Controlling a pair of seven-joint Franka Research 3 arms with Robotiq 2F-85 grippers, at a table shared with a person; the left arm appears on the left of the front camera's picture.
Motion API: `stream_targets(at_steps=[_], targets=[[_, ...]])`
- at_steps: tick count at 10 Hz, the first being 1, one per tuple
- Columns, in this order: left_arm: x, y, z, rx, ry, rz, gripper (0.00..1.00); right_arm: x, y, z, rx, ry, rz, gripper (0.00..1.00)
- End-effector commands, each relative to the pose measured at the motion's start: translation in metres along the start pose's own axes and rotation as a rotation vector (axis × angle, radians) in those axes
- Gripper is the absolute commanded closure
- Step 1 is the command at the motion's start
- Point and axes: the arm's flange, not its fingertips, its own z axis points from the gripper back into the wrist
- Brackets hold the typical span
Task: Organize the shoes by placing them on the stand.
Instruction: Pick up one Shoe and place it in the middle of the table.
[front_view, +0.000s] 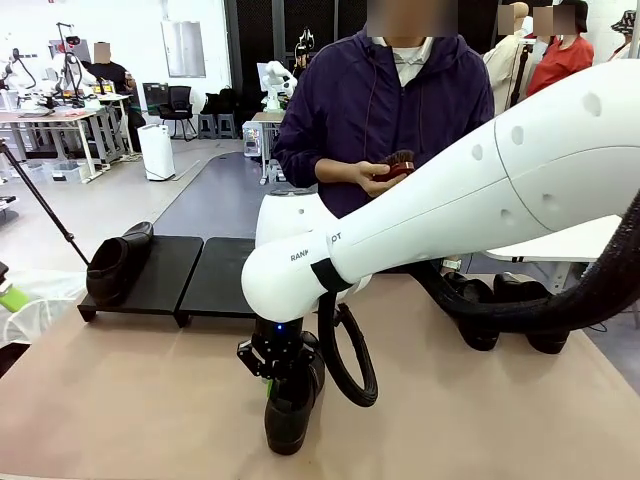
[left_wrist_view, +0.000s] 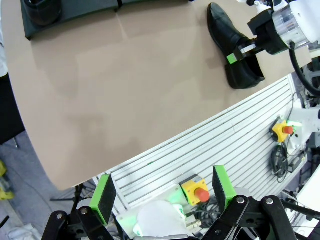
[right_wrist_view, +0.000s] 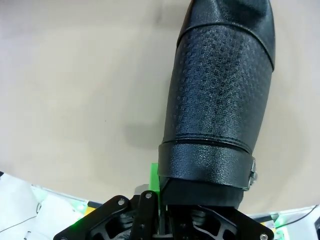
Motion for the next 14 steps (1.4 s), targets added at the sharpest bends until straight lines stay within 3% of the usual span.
stream_targets(at_steps=[1, 2, 6, 9, 12, 14], targets=[[-0.001, 0.003, 0.002, 0.005, 0.008, -0.013, 0.0, 0.0, -0.001, -0.002, -0.018, 0.019, 0.006, 0.59], [-0.001, 0.003, 0.002, 0.005, 0.008, -0.013, 0.0, 0.0, -0.001, -0.004, -0.013, 0.033, 0.024, 0.0], [-0.001, 0.003, 0.002, 0.005, 0.008, -0.013, 0.0, 0.0, -0.006, 0.004, 0.016, 0.042, 0.031, 0.0], [-0.001, 0.003, 0.002, 0.005, 0.008, -0.013, 0.0, -0.016, -0.034, 0.063, 0.083, 0.035, 0.09, 0.0], [-0.001, 0.003, 0.002, 0.005, 0.008, -0.013, 0.0, -0.047, -0.106, 0.146, 0.144, 0.047, 0.133, 0.0], [-0.001, 0.003, 0.002, 0.005, 0.008, -0.013, 0.0, -0.067, -0.193, 0.199, 0.227, 0.103, 0.177, 0.0]])
